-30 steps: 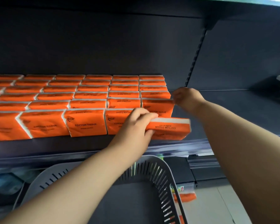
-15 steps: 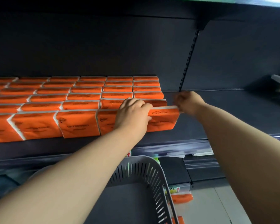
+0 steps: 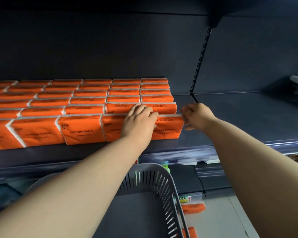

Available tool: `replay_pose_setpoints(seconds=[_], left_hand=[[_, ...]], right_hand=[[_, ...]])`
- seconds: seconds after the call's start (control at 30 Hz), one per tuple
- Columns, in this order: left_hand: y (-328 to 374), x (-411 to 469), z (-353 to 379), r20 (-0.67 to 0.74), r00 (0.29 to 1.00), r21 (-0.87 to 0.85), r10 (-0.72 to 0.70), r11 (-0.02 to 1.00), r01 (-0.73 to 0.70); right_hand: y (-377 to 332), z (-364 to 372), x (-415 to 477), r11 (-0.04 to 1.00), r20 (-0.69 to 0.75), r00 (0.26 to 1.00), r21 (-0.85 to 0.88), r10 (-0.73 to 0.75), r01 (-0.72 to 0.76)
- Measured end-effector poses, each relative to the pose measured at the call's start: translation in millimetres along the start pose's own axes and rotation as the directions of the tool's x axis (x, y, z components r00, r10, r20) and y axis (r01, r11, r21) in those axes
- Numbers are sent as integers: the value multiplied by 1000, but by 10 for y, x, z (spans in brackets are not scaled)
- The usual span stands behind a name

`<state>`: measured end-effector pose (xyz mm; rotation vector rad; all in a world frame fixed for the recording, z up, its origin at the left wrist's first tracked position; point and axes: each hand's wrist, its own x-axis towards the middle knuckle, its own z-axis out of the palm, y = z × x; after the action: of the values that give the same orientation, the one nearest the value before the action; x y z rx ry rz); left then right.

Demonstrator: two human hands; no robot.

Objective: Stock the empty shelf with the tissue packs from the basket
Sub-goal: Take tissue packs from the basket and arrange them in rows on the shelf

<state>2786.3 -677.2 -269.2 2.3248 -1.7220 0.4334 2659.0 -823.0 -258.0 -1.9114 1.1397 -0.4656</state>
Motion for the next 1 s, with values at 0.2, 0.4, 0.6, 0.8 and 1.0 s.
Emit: replay_pose_setpoints(seconds=[0.2,0.4,0.6,0.8,1.0], left_hand=[[6,-6,34,-4,999,16,-49,999,49],[-18,-47,14,27,995,11,-91,996,91],[1,-175,-90,50,995,-4,-82,997,82],[109,-395,-260,73,997,-54,-19,998,23],[377,-632,-381,136,986,-79,92,994,-81]], right_hand=[[-41,81,-32,999,0,999,-16,-33,33],[-24,80,-107,965,-51,991,-236,-126,110],[7,-13,-235,942,-80,985,-314,-151,119],[-48,-142,-527,888,-8,983,-432,-182,161],[42,-290,-929,826,52,983,-536,-178,178]])
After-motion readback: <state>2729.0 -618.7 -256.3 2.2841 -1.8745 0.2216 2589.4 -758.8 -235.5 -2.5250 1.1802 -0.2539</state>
